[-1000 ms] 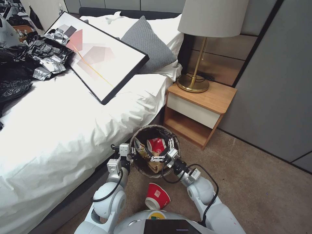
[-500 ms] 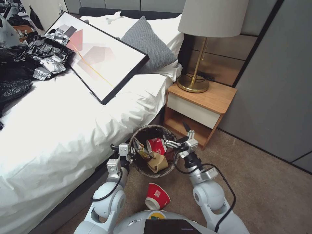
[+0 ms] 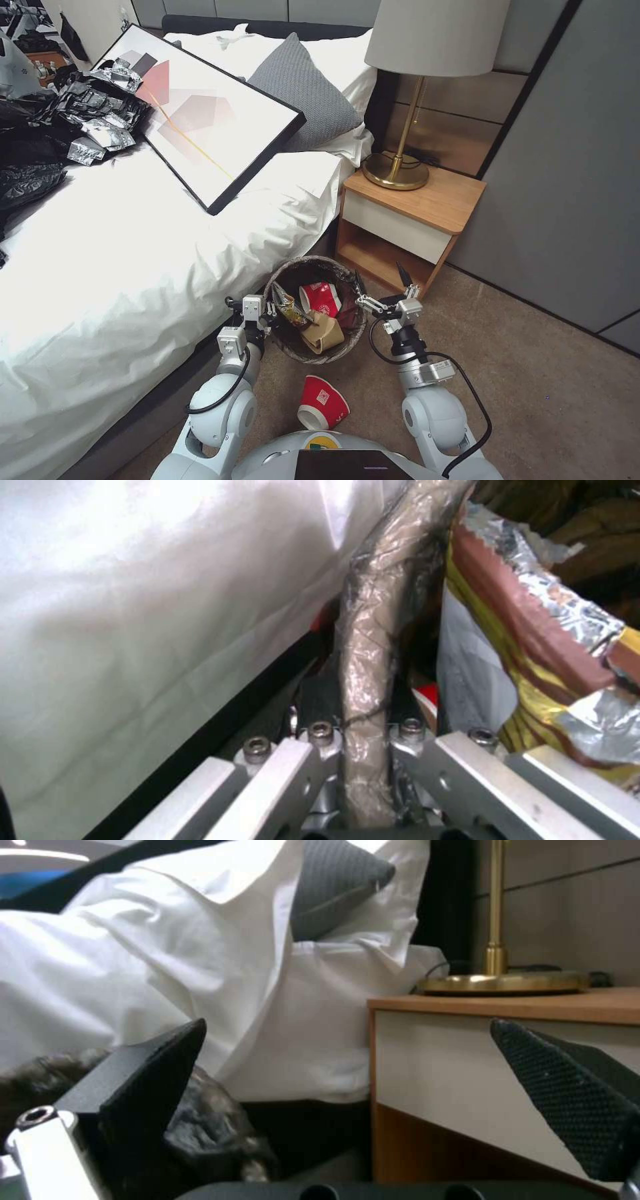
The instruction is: Pick up the trash bin, then pick up the garbage from the floor and place it into the trash bin.
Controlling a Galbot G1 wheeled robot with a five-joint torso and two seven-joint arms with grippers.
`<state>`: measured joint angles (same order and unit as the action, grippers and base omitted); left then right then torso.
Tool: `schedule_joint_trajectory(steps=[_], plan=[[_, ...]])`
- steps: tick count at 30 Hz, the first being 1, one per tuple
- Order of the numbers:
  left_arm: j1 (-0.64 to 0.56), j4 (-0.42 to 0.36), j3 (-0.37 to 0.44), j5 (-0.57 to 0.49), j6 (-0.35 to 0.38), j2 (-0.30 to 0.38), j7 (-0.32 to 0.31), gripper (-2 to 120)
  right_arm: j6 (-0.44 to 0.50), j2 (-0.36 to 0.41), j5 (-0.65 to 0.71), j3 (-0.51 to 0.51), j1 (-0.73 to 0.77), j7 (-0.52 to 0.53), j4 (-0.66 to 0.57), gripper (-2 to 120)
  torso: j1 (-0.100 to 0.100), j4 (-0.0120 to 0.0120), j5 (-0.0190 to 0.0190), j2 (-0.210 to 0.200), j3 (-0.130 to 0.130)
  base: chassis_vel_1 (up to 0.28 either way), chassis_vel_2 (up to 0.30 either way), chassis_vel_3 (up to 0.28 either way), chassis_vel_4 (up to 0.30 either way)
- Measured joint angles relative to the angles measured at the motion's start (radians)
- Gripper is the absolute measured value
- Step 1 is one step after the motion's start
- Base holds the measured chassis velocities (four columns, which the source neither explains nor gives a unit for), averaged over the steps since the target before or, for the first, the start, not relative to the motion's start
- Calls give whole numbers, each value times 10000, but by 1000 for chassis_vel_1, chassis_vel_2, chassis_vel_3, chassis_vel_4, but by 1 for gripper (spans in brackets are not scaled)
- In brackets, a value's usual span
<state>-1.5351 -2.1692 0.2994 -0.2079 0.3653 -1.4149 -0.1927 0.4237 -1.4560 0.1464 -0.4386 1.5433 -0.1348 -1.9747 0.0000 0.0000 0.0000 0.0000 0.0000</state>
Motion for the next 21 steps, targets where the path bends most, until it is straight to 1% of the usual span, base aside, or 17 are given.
schedule_joint_trajectory(steps=[8,21], plan=[[-6,-4,-6,-76,-3,10,-6,0,167,-6,47,-145,-52,5,306,100,0,0,0,0,0,0,0,0,0],[-29,-32,-51,-64,-5,28,-9,0,204,-16,125,-299,-128,16,409,100,0,0,0,0,0,0,0,0,0]])
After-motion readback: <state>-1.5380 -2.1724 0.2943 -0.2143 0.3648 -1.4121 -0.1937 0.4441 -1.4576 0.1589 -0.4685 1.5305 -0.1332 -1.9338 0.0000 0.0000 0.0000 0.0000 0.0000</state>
